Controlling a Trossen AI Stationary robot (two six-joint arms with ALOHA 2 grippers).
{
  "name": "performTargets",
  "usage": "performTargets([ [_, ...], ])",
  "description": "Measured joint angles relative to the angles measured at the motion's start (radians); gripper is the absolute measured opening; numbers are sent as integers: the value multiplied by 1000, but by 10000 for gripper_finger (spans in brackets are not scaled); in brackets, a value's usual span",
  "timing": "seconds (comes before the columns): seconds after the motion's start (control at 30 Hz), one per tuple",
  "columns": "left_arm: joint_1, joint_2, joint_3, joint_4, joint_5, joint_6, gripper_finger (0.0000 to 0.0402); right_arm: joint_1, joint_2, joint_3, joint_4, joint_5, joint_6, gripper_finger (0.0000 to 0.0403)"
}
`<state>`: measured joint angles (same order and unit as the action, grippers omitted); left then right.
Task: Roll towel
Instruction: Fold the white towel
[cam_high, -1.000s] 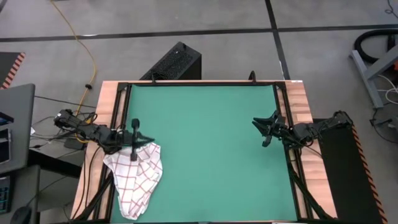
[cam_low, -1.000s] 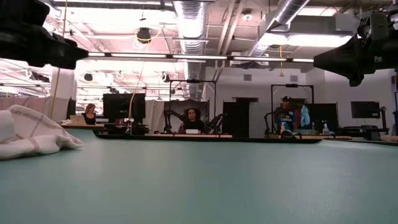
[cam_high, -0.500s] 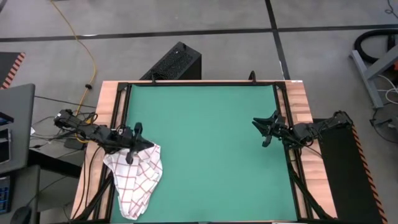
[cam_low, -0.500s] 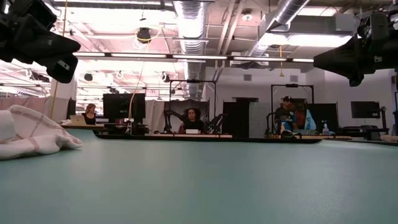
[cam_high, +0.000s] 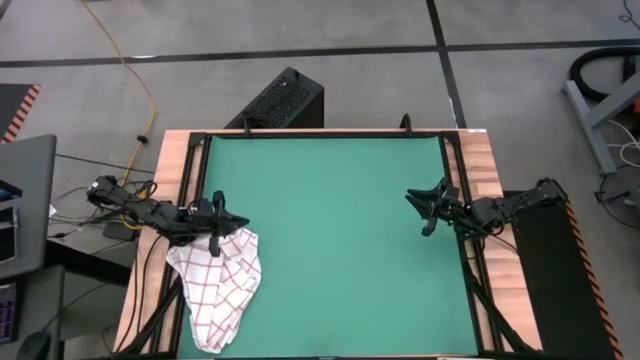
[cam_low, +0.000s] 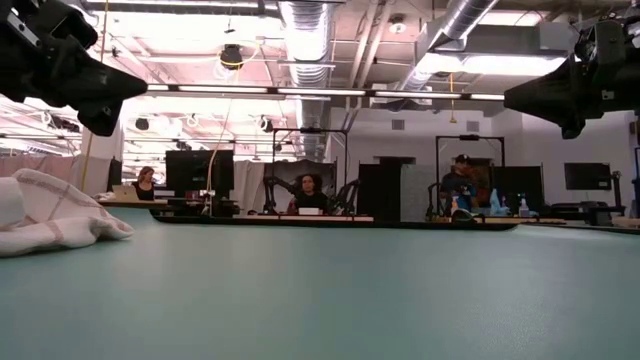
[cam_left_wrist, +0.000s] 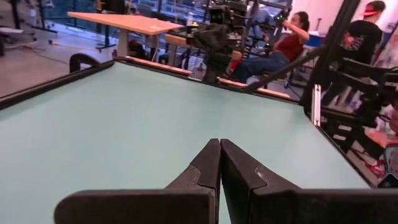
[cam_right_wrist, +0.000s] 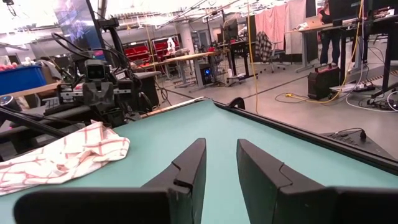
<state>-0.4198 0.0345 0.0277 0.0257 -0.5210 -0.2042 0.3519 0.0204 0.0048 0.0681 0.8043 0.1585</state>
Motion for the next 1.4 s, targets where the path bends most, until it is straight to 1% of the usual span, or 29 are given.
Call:
performTargets([
  [0.1, 0, 0, 0, 0, -24, -2, 0, 0, 0, 0, 0, 0, 0, 112],
  [0.23, 0, 0, 0, 1, -29, -18, 0, 0, 0, 0, 0, 0, 0, 112],
  [0.37, 0, 0, 4, 42, -120, -27, 0, 0, 0, 0, 0, 1, 0, 112],
  [0.4, 1, 0, 11, 38, -122, -27, 0, 0, 0, 0, 0, 1, 0, 112],
  [0.5, 0, 15, 27, 38, -71, -31, 9, 0, 0, 0, 0, 1, 0, 112],
  [0.63, 0, 68, 68, 39, -10, -53, 38, 0, 0, 0, 0, 1, 0, 112],
  [0.77, 0, 161, 128, 37, 71, -52, 77, 0, 0, 0, 0, 1, 0, 112],
  [0.87, -1, 252, 192, 28, 109, -61, 104, 0, 0, 0, 0, 1, 0, 112],
  [0.93, -1, 325, 257, -39, 116, -104, 119, 0, 0, 0, 0, 1, 0, 112],
  [0.97, 0, 361, 298, -116, 115, -150, 125, 0, 0, 0, 0, 1, 0, 112],
  [1.13, 0, 607, 526, -655, 121, -417, 132, 0, 0, 0, 0, 1, -9, 112],
  [1.2, 0, 707, 582, -792, 135, -518, 132, 0, 0, 0, 0, 1, -9, 112],
  [1.3, 1, 841, 624, -878, 201, -561, 133, 0, 0, 0, 0, 1, -10, 112],
  [1.4, 0, 947, 625, -878, 258, -553, 133, 0, 0, 0, 0, 1, -10, 112],
])
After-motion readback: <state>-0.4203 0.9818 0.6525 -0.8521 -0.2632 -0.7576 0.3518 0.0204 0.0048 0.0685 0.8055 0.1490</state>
